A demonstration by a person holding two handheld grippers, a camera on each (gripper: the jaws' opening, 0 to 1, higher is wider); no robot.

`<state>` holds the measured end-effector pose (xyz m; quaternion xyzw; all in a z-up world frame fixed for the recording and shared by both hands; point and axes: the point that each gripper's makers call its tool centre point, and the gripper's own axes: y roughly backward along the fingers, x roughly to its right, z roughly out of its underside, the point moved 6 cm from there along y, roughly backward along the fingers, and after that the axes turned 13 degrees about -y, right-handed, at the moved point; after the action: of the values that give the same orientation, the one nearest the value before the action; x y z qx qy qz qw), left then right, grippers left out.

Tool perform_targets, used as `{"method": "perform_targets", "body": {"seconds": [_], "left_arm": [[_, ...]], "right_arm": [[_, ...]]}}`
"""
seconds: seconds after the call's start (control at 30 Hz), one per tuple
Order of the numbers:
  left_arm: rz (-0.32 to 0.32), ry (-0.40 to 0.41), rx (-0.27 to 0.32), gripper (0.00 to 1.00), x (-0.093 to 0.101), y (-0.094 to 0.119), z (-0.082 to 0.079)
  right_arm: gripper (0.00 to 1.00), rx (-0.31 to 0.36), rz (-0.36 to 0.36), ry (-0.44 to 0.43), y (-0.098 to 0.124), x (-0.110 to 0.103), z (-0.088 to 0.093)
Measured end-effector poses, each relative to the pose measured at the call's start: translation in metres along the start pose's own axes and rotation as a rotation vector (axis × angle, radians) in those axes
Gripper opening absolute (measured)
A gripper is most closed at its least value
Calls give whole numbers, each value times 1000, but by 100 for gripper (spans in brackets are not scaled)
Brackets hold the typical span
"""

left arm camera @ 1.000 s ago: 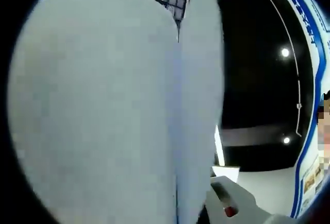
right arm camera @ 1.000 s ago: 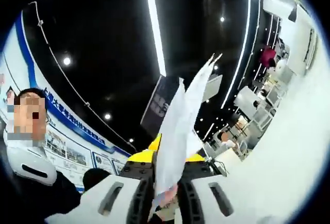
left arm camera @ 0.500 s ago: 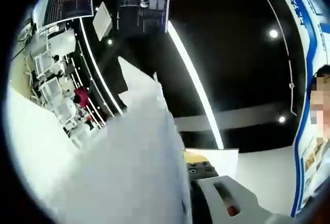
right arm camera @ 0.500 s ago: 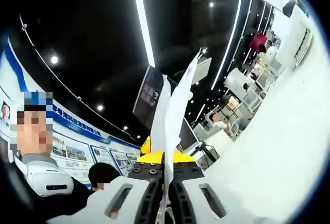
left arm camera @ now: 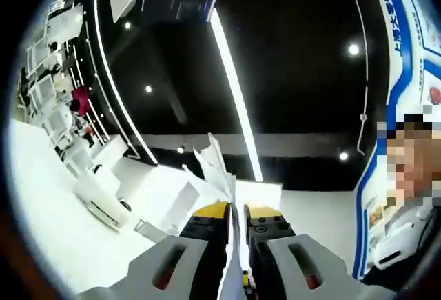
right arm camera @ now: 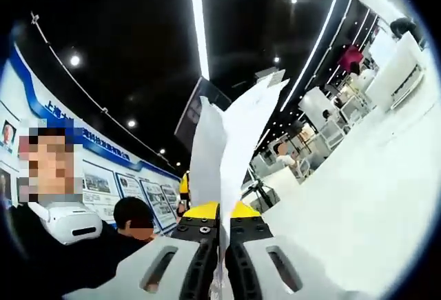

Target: Organize the stack of printing papers by aligning and flattening the scattered papers on the table

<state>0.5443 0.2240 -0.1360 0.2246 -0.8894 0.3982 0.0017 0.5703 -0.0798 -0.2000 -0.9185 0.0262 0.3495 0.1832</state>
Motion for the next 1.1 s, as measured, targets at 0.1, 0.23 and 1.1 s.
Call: {"method": "perform_targets", "body": {"seconds": [0.1, 0.23, 1.1], "left_arm": [[31, -55, -74, 12, 0, 0, 5], [48, -99, -130, 10, -6, 2, 11], [228, -267, -314, 8, -24, 36, 70]], "right_arm": [[0, -10, 29, 61, 3, -1, -1], [0, -13, 23, 96, 5, -2, -1], [0, 24, 38, 370, 47, 32, -20]]}}
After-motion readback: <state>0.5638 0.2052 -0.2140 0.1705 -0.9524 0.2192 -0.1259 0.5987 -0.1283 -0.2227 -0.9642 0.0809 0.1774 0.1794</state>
